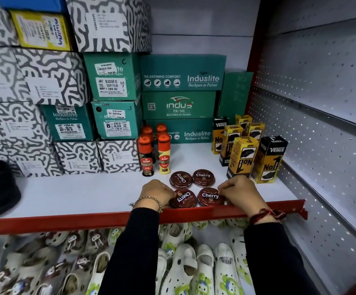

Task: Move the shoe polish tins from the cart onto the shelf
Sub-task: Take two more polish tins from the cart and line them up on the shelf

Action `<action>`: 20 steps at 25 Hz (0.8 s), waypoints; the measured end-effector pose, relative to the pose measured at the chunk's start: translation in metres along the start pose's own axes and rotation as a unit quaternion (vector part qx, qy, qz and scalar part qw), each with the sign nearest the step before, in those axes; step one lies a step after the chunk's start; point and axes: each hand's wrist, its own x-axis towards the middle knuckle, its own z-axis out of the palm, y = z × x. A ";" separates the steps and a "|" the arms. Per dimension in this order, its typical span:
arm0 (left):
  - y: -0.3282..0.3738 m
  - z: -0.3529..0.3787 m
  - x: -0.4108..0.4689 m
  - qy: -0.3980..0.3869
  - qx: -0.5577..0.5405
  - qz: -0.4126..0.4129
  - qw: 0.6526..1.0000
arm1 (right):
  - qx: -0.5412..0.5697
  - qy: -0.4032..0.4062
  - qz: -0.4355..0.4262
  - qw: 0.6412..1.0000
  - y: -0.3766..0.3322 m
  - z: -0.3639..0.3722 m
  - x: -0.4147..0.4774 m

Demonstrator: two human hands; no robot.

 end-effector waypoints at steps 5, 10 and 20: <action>0.000 0.005 0.004 -0.013 -0.004 -0.005 1.000 | 0.016 -0.020 0.007 1.000 0.002 -0.006 -0.001; 0.004 0.003 0.002 0.019 0.097 0.071 0.993 | -0.026 -0.017 -0.043 0.999 0.001 -0.009 0.000; 0.010 0.020 0.000 -0.088 0.234 0.219 0.943 | -0.161 -0.127 -0.187 0.961 -0.009 0.018 0.015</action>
